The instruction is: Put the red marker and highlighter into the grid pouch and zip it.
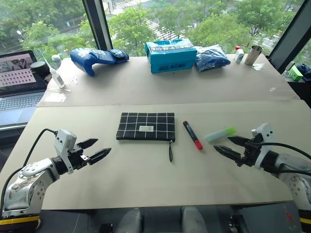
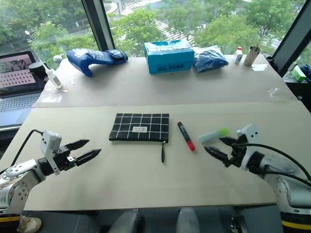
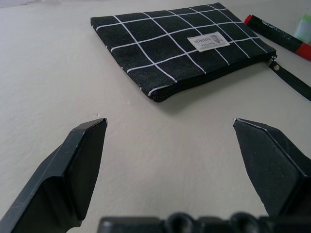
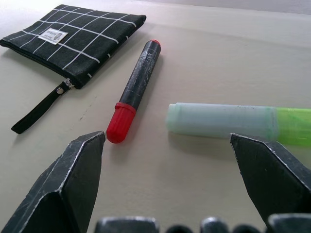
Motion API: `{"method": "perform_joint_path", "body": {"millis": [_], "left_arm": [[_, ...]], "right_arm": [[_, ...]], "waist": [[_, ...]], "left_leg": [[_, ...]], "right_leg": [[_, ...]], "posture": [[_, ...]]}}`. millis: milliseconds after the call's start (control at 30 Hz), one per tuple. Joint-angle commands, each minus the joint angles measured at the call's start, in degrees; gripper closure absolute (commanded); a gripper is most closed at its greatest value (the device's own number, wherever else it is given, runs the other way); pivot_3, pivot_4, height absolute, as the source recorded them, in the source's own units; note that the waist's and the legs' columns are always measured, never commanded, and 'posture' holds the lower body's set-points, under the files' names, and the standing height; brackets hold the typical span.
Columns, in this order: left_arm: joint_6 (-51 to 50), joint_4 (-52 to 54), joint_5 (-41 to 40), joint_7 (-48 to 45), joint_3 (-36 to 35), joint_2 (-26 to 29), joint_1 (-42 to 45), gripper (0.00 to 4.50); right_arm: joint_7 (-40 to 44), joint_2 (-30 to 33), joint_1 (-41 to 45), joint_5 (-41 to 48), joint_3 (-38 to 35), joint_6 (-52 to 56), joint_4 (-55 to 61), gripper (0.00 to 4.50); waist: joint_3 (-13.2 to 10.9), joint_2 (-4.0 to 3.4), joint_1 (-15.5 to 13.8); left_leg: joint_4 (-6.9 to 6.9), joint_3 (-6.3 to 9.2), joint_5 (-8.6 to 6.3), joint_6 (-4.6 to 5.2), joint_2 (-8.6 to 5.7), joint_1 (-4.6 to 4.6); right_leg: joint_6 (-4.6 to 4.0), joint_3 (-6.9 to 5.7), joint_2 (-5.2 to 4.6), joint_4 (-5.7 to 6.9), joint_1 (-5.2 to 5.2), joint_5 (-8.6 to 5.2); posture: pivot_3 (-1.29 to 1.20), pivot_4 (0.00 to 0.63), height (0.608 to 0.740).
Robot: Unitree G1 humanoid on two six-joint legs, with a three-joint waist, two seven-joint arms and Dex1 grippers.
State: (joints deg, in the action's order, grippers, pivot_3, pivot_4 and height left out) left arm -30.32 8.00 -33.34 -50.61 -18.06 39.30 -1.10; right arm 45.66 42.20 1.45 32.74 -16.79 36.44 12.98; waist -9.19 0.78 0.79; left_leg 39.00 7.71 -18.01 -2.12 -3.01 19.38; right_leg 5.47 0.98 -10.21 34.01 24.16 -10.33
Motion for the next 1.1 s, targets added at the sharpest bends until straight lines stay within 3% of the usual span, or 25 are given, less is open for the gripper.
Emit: {"method": "perform_joint_path", "body": {"millis": [33, 67, 200, 400, 533, 633, 733, 833, 1100], "left_arm": [[1.5, -1.4, 1.2, 1.1, -0.1, -0.1, 1.4, 0.0], [1.7, -2.1, 1.4, 0.9, 0.1, -0.2, 1.6, 0.0], [9.0, -7.3, 6.7, -4.6, 4.0, 2.1, 2.7, 0.0], [26.1, -13.2, 19.2, -7.6, 10.2, 7.2, 4.9, 0.0], [37.8, -20.3, 25.5, -7.4, 13.2, 8.1, 10.3, 0.0], [46.9, -26.9, 30.5, -4.6, 15.6, 6.9, 16.6, 0.0], [52.6, -31.6, 32.7, -4.3, 18.4, 5.1, 21.2, 0.0], [57.3, -35.7, 35.4, -4.3, 21.1, 4.3, 24.2, 0.0], [68.4, -49.2, 44.1, 2.1, 26.1, 3.7, 33.6, 0.0]], "right_arm": [[-0.2, 0.1, 0.2, 0.4, -1.9, -1.5, 1.6, 0.01], [-0.4, 0.0, 0.2, 0.3, -1.8, -1.4, 1.6, 0.01], [-1.6, -1.1, 3.3, 3.6, -3.4, 0.7, 1.3, 1.01], [1.2, 0.2, 5.8, 7.0, -0.9, 2.4, 6.5, 3.11], [1.3, -1.8, 10.0, 9.3, 4.8, 4.3, 11.3, 4.47], [0.4, -5.6, 14.4, 7.9, 12.9, 5.3, 12.1, 4.47], [-5.2, -10.4, 20.8, -2.1, 22.7, 4.4, 5.0, 4.47], [-5.4, -14.5, 26.3, -8.2, 30.6, 1.9, 0.5, 4.47], [-7.9, -18.2, 35.4, -26.9, 43.4, -6.3, -15.9, 4.47]], "waist": [[0.0, 0.0, 0.0], [0.0, 0.0, 0.0], [0.0, 0.0, 0.0], [0.0, 0.0, 0.0], [0.0, 0.01, 0.0], [0.0, 0.03, 0.0], [0.0, 0.05, 0.1], [0.0, 0.05, 0.3], [0.0, 0.07, 0.2]], "left_leg": [[0.0, 0.0, 0.0, 0.0, 0.0, 0.0], [0.0, 0.0, 0.0, 0.0, 0.0, 0.0], [0.0, -0.01, 0.0, 0.0, 0.0, -0.01], [-0.05, -0.01, 0.0, 0.0, 0.0, 0.01], [-0.04, -0.01, 0.0, 0.0, 0.01, 0.0], [-0.04, -0.01, 0.0, -0.01, 0.02, -0.03], [-0.03, -0.01, 0.02, -0.04, 0.01, -0.03], [-0.02, -0.01, 0.12, -0.21, -0.02, 0.02], [-0.03, 0.0, 0.27, -0.47, -0.04, 0.07]], "right_leg": [[0.0, 0.0, 0.0, 0.0, 0.0, 0.0], [0.0, 0.0, 0.0, 0.0, 0.0, 0.0], [0.0, 0.0, 0.0, 0.0, -0.01, 0.0], [-0.01, 0.0, 0.0, -0.03, 0.04, 0.0], [-0.01, -0.01, 0.0, -0.03, 0.02, 0.0], [-0.01, -0.03, 0.01, 0.0, 0.01, 0.0], [-0.01, -0.03, 0.01, 0.0, 0.02, 0.01], [0.0, -0.03, 0.0, 0.04, 0.08, 0.03], [0.06, -0.1, -0.01, 0.05, 0.07, 0.08]], "posture": [[0.0, 0.15, 0.74], [0.0, 0.15, 0.74], [0.0, 0.15, 0.74], [0.0, 0.15, 0.74], [0.0, 0.15, 0.74], [0.0, 0.15, 0.74], [0.0, 0.15, 0.74], [0.0, 0.15, 0.74], [0.0, 0.15, 0.74]]}}
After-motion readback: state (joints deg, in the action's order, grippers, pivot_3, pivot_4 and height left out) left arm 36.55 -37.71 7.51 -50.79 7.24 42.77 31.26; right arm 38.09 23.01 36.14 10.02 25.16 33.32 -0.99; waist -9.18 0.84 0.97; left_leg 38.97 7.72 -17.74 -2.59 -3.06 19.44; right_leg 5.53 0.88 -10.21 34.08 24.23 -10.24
